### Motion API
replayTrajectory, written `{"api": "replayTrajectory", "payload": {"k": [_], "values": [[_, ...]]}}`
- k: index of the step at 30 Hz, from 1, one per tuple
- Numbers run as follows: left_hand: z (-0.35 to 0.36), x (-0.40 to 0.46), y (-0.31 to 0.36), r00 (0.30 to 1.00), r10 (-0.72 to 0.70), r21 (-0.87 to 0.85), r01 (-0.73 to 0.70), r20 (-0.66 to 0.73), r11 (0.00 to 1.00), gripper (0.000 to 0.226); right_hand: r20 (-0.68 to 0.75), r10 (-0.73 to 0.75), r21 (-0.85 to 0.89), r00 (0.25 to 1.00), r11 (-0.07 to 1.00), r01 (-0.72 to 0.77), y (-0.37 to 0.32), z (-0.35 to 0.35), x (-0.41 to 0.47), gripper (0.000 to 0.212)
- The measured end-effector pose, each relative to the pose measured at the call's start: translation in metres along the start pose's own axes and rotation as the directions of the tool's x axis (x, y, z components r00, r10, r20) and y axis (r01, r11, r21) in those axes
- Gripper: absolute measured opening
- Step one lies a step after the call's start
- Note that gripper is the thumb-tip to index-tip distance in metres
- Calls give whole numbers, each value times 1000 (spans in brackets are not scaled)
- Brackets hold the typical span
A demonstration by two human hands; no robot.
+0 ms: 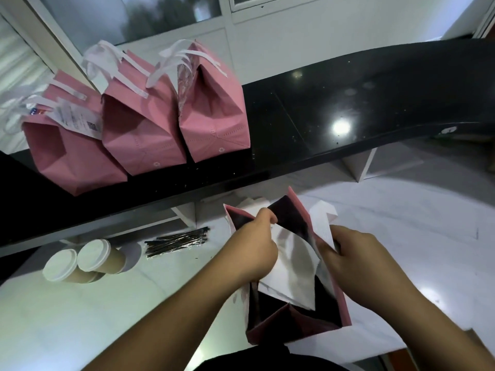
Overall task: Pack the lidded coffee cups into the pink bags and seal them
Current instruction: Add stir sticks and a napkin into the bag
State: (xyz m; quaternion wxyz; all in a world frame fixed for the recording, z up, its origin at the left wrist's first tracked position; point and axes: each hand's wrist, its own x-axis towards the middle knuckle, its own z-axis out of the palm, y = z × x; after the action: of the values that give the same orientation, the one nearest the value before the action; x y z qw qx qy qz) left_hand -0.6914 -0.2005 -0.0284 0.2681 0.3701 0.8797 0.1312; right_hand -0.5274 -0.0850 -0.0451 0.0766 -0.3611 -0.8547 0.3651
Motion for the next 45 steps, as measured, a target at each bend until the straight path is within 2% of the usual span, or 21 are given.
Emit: {"api": "replayTrajectory", "payload": {"k": [3, 6, 8, 10, 12, 14, 17, 21, 24, 29, 35, 39, 41, 45], "values": [[-3, 8, 2, 1000, -22, 49, 21, 12, 999, 45, 2, -7, 0, 1000, 1000, 7, -1, 0, 1, 42], [0, 6, -2, 1000, -2, 260, -2, 14, 966, 54, -1, -15, -17, 1000, 1000, 15, -1, 1, 2, 42], [1, 4, -4, 1000, 12, 352, -19, 20, 936, 51, 5, -21, -22, 1000, 1000, 21, -1, 1, 3, 42], [1, 1, -7, 999, 34, 366, -37, 16, 930, 45, 12, -18, -20, 1000, 1000, 18, -1, 1, 4, 41], [-4, -1, -11, 995, 78, 294, -59, -55, 954, 42, 26, -25, -21, 999, 999, 26, -2, 1, 5, 40], [-13, -1, -16, 970, 161, 218, -119, -184, 969, 38, 29, -39, -30, 999, 999, 40, -2, 1, 5, 40], [-34, 11, -32, 917, 271, 251, -200, -292, 947, 53, 34, -50, -56, 998, 997, 52, -2, 0, 7, 41], [-54, 24, -68, 963, 184, 268, -128, -196, 955, 75, 43, -65, -103, 997, 992, 69, -4, -3, 12, 44], [-49, 24, -91, 976, 175, 257, -138, -128, 957, 49, 48, -109, -136, 993, 984, 114, -7, -6, 17, 45], [-36, 8, -124, 953, 207, 157, -174, -223, 972, 14, 56, -177, -219, 983, 958, 185, -21, 1, 30, 41], [-30, -42, -167, 949, 251, 38, -248, -192, 968, 19, 183, -243, -273, 953, 918, 287, -60, 7, 55, 24], [-28, -78, -195, 950, 237, -131, -266, -203, 955, 28, 246, -312, -280, 918, 884, 375, -95, 22, 64, 27], [-26, -92, -206, 951, 217, -181, -258, -221, 949, 32, 291, -334, -308, 897, 854, 418, -113, 36, 69, 15], [-19, -111, -225, 958, 180, -232, -231, -223, 945, 24, 402, -361, -313, 842, 810, 497, -149, 69, 72, 16]]}}
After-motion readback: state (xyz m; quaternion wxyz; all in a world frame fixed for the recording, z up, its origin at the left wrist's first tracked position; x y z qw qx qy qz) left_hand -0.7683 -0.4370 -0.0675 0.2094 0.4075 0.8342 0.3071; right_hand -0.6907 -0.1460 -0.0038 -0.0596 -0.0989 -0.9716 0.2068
